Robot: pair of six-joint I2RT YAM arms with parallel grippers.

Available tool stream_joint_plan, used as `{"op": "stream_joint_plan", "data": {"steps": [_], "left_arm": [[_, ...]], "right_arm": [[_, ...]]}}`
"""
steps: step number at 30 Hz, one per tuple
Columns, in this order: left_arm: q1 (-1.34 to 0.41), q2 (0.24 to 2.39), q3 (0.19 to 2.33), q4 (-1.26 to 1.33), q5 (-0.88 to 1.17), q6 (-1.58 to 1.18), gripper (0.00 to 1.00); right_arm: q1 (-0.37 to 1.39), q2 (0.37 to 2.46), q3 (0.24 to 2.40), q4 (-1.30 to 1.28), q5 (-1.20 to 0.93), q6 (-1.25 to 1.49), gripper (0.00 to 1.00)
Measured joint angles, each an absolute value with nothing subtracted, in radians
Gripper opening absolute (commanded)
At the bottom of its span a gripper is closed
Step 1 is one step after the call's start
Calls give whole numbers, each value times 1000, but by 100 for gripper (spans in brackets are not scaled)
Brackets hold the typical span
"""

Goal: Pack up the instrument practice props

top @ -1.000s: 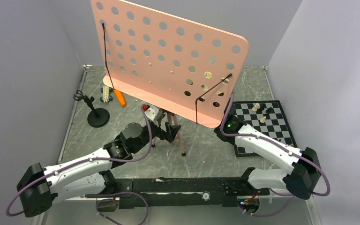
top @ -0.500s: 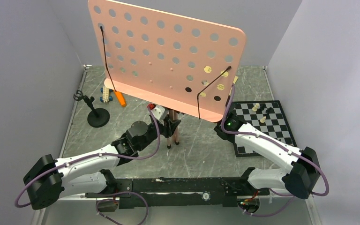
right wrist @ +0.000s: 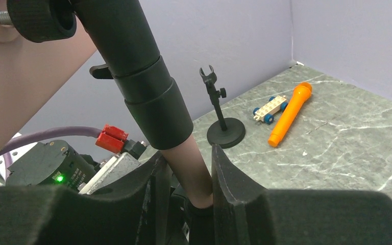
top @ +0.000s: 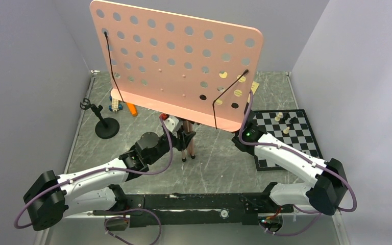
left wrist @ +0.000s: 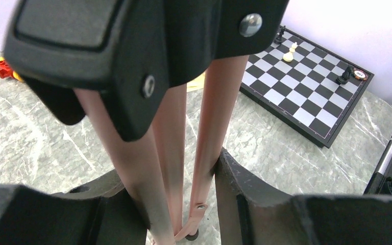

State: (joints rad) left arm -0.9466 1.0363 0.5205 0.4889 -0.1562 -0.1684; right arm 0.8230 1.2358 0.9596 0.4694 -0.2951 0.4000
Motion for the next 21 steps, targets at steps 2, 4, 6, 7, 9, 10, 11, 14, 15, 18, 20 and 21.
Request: {"op": "stream_joint_plan", "data": {"steps": [2, 4, 6, 7, 9, 10, 11, 14, 15, 18, 20, 21], "left_arm": [[-944, 1036, 520, 489, -153, -168, 0], [-943, 1036, 520, 489, -151, -168, 0], [-942, 1036, 520, 489, -150, -169, 0], [-942, 1036, 520, 489, -150, -168, 0], [-942, 1036, 520, 489, -150, -169, 0], [-942, 1036, 520, 488, -152, -169, 0], [-941, 1036, 520, 488, -153, -173, 0], [-939, 1032, 521, 482, -158, -193, 0], [-938, 1028, 526, 466, -165, -203, 0], [-938, 1014, 555, 389, -184, -230, 0], [-938, 1003, 577, 330, -187, -248, 0], [-939, 995, 588, 299, -187, -257, 0]], "right_arm": [[823, 1239, 960, 473, -295, 398, 33], [822, 1241, 960, 479, -295, 397, 38], [822, 1243, 960, 483, -295, 405, 37], [822, 1244, 960, 487, -294, 413, 29], [822, 1246, 960, 492, -295, 414, 1], [821, 1249, 960, 498, -300, 389, 0], [818, 1253, 961, 505, -310, 341, 0], [815, 1271, 975, 516, -332, 252, 0], [815, 1278, 986, 505, -338, 252, 0], [816, 1298, 1032, 445, -350, 280, 0], [814, 1308, 1056, 415, -355, 305, 0], [812, 1311, 1064, 403, -358, 319, 0]]}}
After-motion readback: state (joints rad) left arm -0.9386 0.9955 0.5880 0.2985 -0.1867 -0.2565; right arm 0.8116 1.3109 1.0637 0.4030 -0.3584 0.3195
